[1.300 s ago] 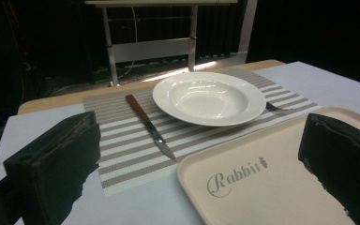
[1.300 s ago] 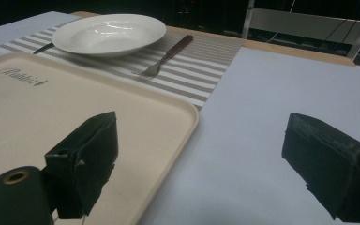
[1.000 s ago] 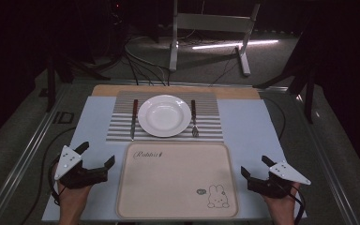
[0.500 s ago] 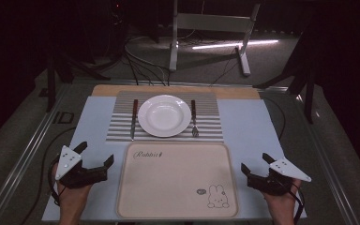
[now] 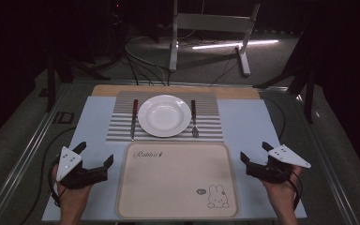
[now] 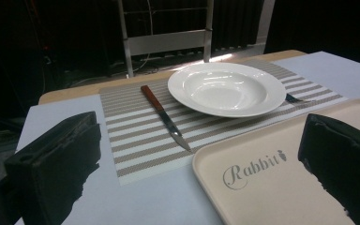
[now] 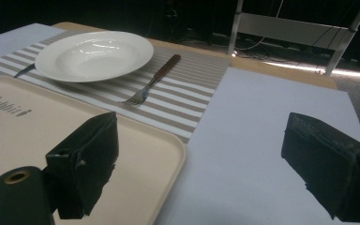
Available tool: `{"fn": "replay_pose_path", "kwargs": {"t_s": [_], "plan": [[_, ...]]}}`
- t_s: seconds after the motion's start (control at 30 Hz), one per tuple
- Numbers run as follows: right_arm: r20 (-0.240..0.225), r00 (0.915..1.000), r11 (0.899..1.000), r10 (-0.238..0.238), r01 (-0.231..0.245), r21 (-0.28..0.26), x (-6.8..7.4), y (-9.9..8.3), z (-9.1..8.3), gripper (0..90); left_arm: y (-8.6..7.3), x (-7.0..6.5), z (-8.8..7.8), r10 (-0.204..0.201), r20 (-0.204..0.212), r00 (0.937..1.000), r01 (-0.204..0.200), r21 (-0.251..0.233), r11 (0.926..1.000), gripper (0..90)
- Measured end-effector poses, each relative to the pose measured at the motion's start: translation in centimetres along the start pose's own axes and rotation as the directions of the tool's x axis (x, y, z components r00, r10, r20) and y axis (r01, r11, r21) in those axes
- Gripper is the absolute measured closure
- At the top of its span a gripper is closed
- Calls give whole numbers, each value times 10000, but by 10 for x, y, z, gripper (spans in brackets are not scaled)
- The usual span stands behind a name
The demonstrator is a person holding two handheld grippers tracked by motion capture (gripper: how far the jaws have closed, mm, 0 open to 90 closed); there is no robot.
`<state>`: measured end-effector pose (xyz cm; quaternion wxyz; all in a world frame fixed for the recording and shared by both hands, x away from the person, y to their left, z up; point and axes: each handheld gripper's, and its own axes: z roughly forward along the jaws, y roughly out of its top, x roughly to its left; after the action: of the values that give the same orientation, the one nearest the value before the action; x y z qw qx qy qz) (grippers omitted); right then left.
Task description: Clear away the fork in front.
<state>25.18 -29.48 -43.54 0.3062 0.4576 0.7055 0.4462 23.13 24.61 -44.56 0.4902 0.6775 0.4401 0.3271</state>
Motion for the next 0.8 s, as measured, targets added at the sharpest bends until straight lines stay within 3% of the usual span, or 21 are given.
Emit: {"fn": "replay_pose_path", "kwargs": {"t_s": [0.8], "plan": [[72,10000,9990,-11,8,437,6,34,39,115,0,1,0,-69,-33,10000,69,19,10000,3]]}}
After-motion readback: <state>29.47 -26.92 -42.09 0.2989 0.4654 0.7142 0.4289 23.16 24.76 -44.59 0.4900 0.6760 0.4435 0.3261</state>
